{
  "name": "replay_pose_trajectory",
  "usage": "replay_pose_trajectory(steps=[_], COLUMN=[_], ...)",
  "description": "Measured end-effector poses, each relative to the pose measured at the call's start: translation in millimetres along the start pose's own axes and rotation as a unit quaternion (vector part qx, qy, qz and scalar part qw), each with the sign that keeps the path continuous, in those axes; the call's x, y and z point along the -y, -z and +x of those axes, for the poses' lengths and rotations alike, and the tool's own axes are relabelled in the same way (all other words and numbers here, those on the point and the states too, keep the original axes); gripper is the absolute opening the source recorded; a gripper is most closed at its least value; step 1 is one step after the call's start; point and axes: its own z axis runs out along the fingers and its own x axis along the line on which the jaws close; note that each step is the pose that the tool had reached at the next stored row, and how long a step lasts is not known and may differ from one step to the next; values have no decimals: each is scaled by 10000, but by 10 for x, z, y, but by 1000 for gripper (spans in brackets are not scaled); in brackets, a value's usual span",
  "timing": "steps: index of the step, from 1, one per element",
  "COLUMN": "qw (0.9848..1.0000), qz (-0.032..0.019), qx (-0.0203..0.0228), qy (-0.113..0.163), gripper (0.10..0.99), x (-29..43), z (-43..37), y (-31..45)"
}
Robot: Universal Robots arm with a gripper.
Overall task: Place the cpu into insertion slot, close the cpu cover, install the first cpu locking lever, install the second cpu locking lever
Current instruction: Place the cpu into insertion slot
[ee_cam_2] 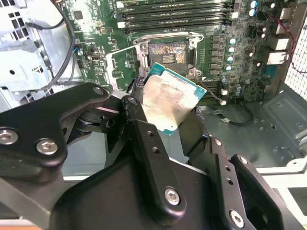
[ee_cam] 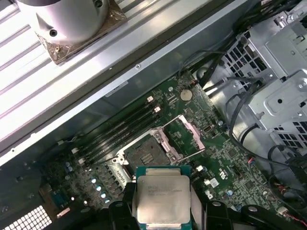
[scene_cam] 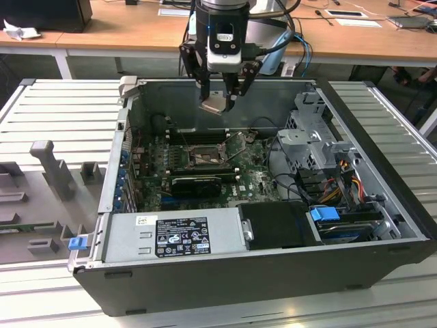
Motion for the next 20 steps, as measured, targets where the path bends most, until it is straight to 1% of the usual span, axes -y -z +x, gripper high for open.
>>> replay_pose_trajectory(steps=[1,6,9,12,16,20], qw=[10000,9998,9996,9991,9986,9977], qz=[-2,-5,-5,-8,-10,-12], qx=[8,18,26,37,46,59], qy=[-93,-203,-293,-425,-528,-670], gripper=[533,533,533,533,533,533], x=[1,30,38,39,40,40], z=[1,40,50,50,50,51], y=[-2,-13,-24,-30,-33,-38])
